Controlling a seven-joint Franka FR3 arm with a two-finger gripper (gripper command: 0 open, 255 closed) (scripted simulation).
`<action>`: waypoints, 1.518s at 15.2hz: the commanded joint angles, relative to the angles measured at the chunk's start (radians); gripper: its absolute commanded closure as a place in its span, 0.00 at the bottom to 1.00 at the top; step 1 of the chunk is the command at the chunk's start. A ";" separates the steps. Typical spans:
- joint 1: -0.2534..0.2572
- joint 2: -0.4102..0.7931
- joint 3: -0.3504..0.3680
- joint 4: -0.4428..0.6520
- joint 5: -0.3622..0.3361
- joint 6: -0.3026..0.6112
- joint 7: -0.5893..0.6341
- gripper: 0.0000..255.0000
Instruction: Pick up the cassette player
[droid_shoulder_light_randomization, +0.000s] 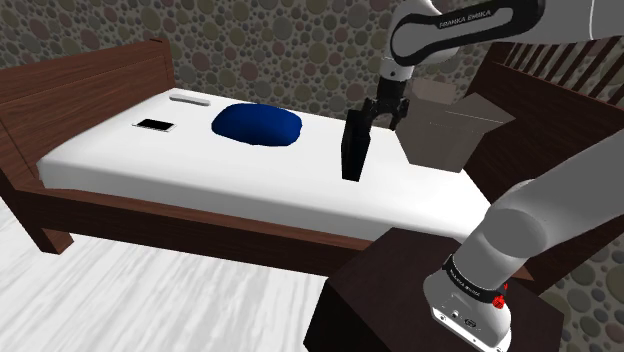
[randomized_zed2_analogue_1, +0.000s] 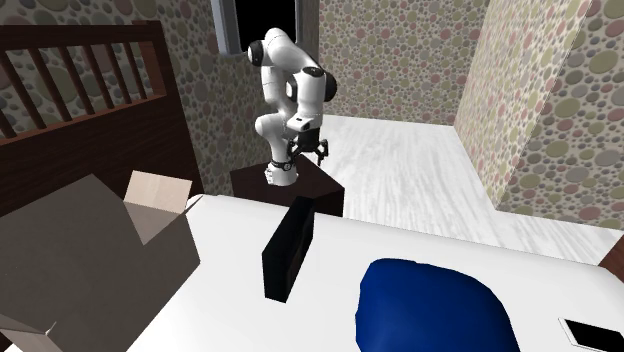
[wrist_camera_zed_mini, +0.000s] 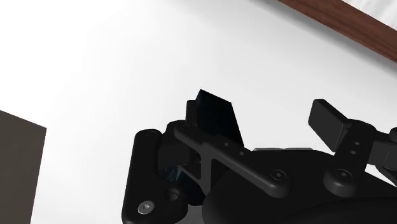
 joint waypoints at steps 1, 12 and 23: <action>-0.010 0.066 -0.009 0.020 0.001 0.054 0.017 0.00; -0.049 0.366 -0.052 0.148 0.027 0.257 0.059 0.00; -0.050 0.398 -0.053 0.119 0.029 0.318 0.058 1.00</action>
